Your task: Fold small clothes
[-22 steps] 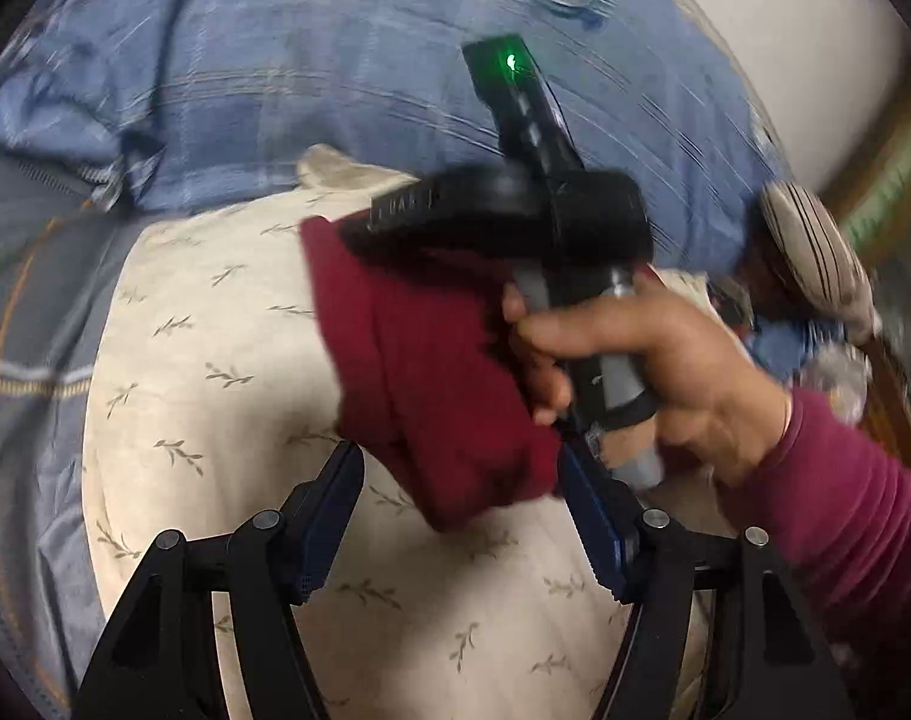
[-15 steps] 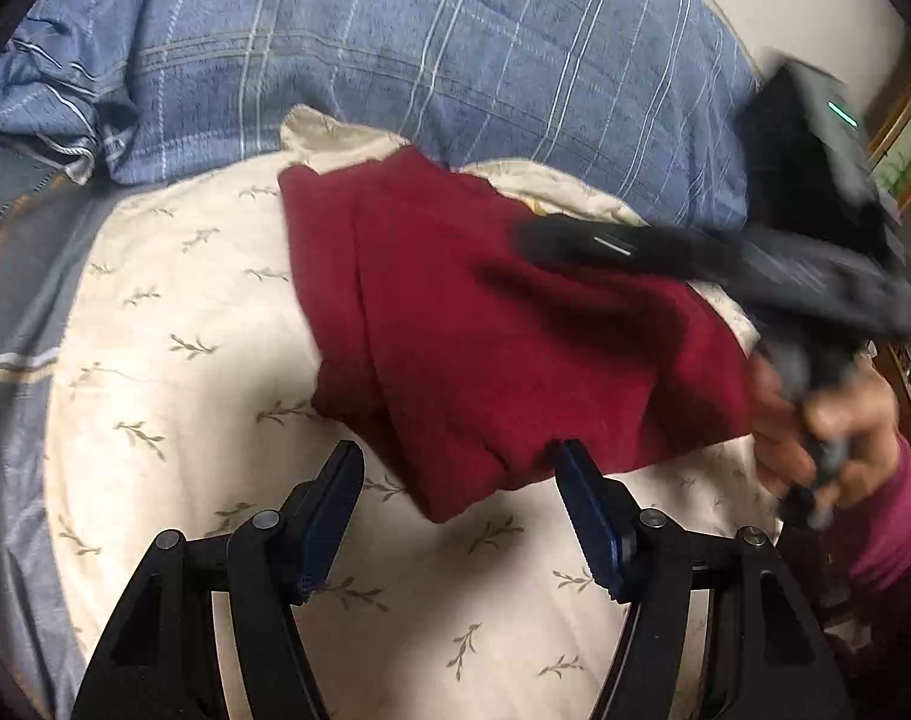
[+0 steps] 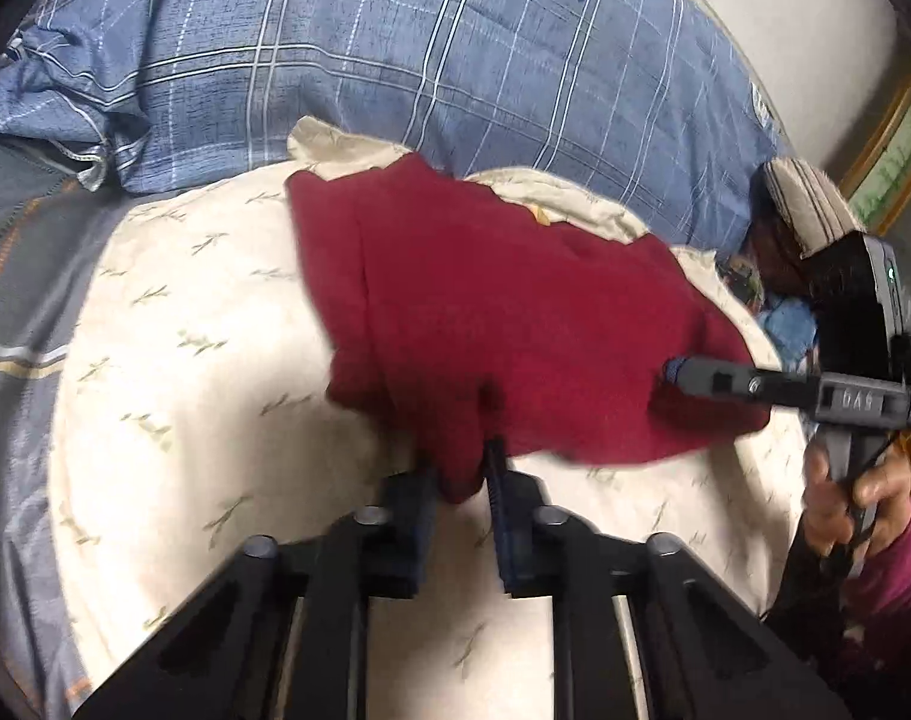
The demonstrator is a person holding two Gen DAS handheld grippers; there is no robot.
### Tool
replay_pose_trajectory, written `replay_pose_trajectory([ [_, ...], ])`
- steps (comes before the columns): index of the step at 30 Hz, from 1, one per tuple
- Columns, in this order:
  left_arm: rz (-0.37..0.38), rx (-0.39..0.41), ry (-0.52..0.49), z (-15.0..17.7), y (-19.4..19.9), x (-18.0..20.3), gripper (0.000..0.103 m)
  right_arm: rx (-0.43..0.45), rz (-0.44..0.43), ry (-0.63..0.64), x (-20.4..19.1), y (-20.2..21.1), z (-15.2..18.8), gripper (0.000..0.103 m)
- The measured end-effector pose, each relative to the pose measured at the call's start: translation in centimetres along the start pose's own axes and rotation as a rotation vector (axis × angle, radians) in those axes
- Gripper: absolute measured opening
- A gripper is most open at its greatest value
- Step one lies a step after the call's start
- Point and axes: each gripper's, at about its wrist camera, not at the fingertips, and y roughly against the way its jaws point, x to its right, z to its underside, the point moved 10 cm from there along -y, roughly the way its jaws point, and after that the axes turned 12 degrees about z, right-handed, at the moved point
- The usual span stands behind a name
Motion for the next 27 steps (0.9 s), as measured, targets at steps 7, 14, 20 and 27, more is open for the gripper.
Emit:
replay_pose_trajectory([
  [7,-0.043,-0.047,0.004,2.5,0.7,-1.3,0.008,-0.003,0.013,-0.007,0.4,-0.5,0.1,0.048],
  [14,-0.108,-0.012,0.015,1.2,2.3,-1.5,0.011,0.063,0.075,0.083,-1.9,-0.9,-2.0,0.048],
  [20,-0.09,0.095,0.02,-0.3,4.6,0.0,0.049,0.005,0.128,0.159,-3.2,-5.1,-1.3,0.048],
  [27,-0.201,0.1,-0.016,-1.5,2.7,0.5,0.049,0.055,0.18,0.222,-3.9,-5.1,0.7,0.052],
])
